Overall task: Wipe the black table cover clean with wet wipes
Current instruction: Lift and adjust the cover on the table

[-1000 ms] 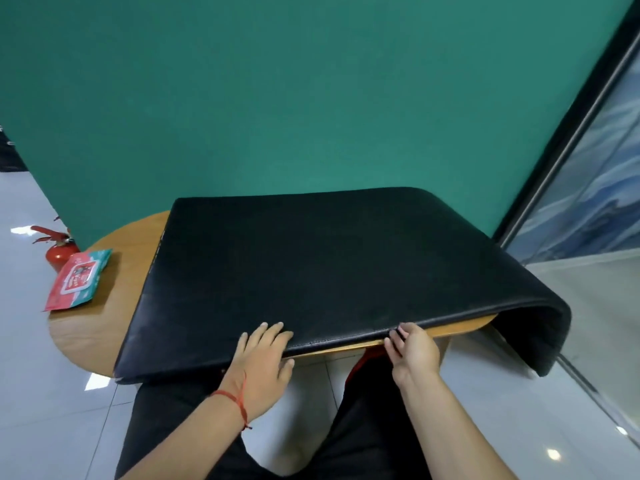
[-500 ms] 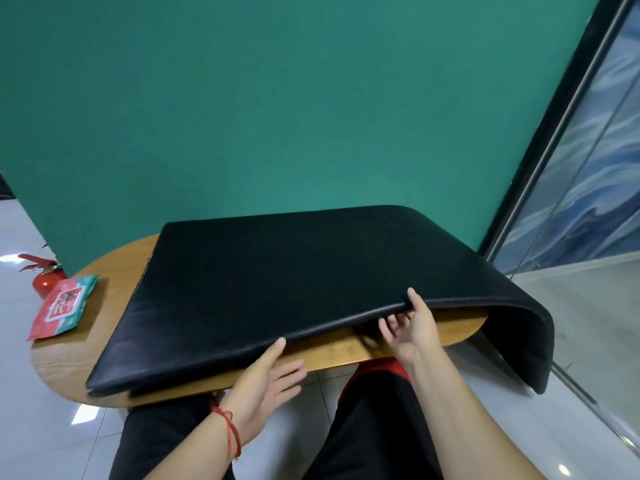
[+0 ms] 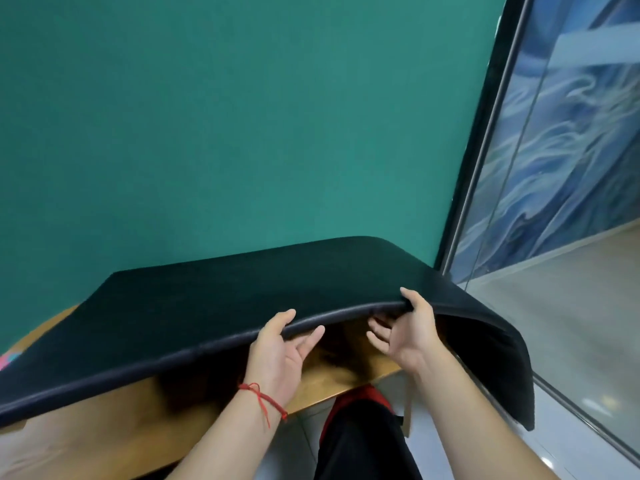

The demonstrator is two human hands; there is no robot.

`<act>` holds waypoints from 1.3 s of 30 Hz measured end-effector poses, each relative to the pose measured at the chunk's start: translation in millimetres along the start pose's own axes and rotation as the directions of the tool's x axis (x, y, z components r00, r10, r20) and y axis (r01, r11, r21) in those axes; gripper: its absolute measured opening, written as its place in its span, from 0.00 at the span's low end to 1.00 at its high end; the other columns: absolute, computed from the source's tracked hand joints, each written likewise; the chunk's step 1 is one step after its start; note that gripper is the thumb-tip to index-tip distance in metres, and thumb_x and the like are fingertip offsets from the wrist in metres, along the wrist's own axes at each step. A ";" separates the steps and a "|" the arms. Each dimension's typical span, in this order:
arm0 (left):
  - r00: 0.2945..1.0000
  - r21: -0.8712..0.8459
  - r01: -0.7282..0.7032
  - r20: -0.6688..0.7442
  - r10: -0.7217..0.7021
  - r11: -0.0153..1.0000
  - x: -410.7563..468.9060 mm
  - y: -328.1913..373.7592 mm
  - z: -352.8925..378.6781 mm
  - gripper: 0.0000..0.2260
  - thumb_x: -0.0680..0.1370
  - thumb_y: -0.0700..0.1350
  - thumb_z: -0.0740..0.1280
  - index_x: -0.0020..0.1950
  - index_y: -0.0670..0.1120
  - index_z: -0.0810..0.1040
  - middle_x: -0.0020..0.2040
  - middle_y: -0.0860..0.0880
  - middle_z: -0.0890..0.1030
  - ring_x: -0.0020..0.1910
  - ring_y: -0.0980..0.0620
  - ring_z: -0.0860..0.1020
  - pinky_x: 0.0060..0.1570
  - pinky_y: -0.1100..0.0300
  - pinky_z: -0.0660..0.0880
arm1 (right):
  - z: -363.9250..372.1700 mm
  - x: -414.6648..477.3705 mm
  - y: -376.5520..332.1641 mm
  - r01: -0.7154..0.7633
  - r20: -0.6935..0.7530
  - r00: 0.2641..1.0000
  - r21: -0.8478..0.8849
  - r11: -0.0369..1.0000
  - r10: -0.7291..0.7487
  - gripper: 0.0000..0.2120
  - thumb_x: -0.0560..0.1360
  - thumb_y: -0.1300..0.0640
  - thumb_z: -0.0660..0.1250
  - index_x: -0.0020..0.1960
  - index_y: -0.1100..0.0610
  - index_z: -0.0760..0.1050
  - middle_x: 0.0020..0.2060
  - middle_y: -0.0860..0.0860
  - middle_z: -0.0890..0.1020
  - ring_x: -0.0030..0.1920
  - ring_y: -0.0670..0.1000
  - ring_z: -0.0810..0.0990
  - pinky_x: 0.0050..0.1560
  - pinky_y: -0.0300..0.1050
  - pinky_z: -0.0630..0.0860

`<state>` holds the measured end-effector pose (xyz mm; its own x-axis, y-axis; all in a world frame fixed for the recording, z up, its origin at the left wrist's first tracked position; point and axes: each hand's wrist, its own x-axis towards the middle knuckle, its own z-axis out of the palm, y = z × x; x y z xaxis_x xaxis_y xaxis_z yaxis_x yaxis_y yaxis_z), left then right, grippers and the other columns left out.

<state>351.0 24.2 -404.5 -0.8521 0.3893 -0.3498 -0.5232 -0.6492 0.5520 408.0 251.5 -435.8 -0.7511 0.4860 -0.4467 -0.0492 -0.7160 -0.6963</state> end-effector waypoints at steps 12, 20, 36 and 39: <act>0.985 0.170 -0.149 0.109 0.132 0.974 -19.0 35.4 28.9 0.15 0.80 0.40 0.71 0.65 0.47 0.73 0.68 0.38 0.76 0.60 0.35 0.83 0.48 0.43 0.86 | -46.1 -12.3 -65.8 0.210 -0.139 0.977 0.485 0.849 -0.162 0.25 0.76 0.66 0.72 0.71 0.57 0.73 0.63 0.66 0.81 0.61 0.68 0.83 0.47 0.67 0.85; 0.957 0.147 -0.188 0.248 0.148 0.971 -37.2 50.9 89.3 0.16 0.80 0.44 0.72 0.67 0.48 0.75 0.65 0.38 0.81 0.55 0.39 0.86 0.49 0.43 0.85 | -23.4 -63.0 -122.7 0.370 -0.162 0.928 0.493 0.787 -0.335 0.26 0.77 0.66 0.74 0.73 0.58 0.70 0.65 0.65 0.79 0.61 0.68 0.81 0.43 0.66 0.86; 0.865 0.234 0.039 0.478 -0.150 0.971 -50.7 -39.2 225.8 0.19 0.81 0.55 0.70 0.67 0.46 0.77 0.60 0.39 0.85 0.58 0.40 0.85 0.51 0.42 0.84 | -66.7 -241.1 -224.9 0.879 -0.499 0.476 0.256 0.401 -0.724 0.15 0.78 0.65 0.74 0.60 0.58 0.72 0.48 0.58 0.83 0.42 0.53 0.86 0.39 0.57 0.85; 0.814 0.269 0.090 0.535 -0.226 0.959 -63.6 -75.3 258.0 0.18 0.79 0.55 0.72 0.64 0.46 0.78 0.56 0.40 0.87 0.55 0.38 0.86 0.52 0.41 0.84 | -78.9 -258.1 -234.9 0.933 -0.550 0.360 0.191 0.306 -0.754 0.18 0.78 0.65 0.73 0.66 0.60 0.73 0.49 0.58 0.83 0.41 0.51 0.87 0.40 0.59 0.86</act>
<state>441.4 216.9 -228.6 -0.5817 0.8134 -0.0050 -0.5818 -0.4117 0.7014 665.4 333.7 -201.2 0.1291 0.9901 0.0552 -0.8412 0.1388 -0.5225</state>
